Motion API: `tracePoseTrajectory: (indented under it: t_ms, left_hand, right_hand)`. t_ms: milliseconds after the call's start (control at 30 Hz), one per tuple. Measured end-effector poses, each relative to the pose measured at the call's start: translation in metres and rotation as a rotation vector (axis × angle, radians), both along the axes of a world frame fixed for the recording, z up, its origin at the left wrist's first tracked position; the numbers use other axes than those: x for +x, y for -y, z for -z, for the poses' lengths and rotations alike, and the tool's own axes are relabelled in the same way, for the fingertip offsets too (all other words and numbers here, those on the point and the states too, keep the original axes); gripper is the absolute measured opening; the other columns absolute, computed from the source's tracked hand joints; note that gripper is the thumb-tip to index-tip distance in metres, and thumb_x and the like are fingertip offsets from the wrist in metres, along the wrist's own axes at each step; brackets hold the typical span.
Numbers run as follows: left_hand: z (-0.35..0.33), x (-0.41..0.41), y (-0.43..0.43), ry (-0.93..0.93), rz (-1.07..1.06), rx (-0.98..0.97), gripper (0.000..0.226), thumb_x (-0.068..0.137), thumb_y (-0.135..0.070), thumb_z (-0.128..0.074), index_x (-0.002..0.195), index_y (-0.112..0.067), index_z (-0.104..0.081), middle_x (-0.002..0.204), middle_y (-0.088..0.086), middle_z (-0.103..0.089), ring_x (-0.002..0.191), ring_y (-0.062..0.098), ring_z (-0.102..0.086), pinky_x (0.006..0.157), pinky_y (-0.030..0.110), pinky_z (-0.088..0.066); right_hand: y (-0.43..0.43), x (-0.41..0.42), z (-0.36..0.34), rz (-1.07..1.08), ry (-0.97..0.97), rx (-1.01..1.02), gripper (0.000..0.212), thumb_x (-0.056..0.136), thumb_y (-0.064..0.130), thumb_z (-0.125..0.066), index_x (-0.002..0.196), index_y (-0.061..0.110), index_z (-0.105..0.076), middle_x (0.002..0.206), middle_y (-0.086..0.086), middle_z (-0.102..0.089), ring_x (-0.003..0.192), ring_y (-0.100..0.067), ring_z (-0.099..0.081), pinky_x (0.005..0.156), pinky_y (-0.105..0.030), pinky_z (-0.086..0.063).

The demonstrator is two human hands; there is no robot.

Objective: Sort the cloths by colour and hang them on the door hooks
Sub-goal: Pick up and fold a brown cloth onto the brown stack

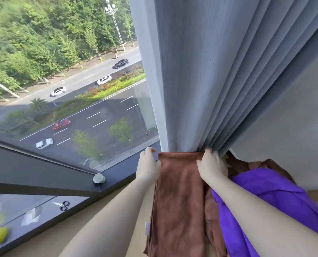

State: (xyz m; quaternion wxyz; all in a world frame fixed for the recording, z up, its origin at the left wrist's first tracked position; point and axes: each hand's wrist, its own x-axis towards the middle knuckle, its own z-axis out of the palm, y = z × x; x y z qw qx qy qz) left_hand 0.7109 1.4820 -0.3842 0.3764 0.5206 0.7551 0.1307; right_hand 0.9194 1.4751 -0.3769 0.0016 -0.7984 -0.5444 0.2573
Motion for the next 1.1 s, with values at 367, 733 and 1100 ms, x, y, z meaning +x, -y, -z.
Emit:
tracePoseTrajectory:
  t_ms: [367,733,1100]
  left_hand:
    - [0.009,0.014,0.04,-0.438,1.082,-0.062,0.112,0.078,-0.055,-0.079,0.162,-0.021,-0.014,0.171,0.006,0.0,0.158,0.026,0.004,0.127,0.044,-0.009]
    - [0.015,0.015,0.049,-0.531,1.155,-0.066,0.123,0.077,-0.049,-0.084,0.163,-0.022,0.0,0.17,0.011,0.014,0.157,0.029,0.013,0.127,0.045,-0.001]
    - [-0.057,0.057,0.025,-0.257,1.133,0.045,0.104,0.079,-0.047,-0.078,0.16,-0.025,-0.017,0.167,0.007,-0.014,0.154,0.026,-0.015,0.121,0.043,-0.026]
  right_hand:
    - [0.04,-0.019,0.005,-0.624,0.28,-0.243,0.086,0.081,0.054,-0.077,0.148,0.019,-0.038,0.156,-0.009,-0.033,0.147,-0.028,-0.029,0.117,-0.043,-0.027]
    - [0.053,-0.034,0.007,-0.586,0.367,-0.291,0.104,0.083,0.052,-0.078,0.16,0.015,-0.018,0.169,-0.016,-0.012,0.157,-0.031,-0.009,0.125,-0.049,-0.01]
    - [0.067,-0.002,-0.056,-0.428,0.34,0.011,0.046,0.093,0.038,-0.063,0.134,0.02,-0.052,0.141,-0.005,-0.05,0.136,-0.027,-0.04,0.115,-0.04,-0.027]
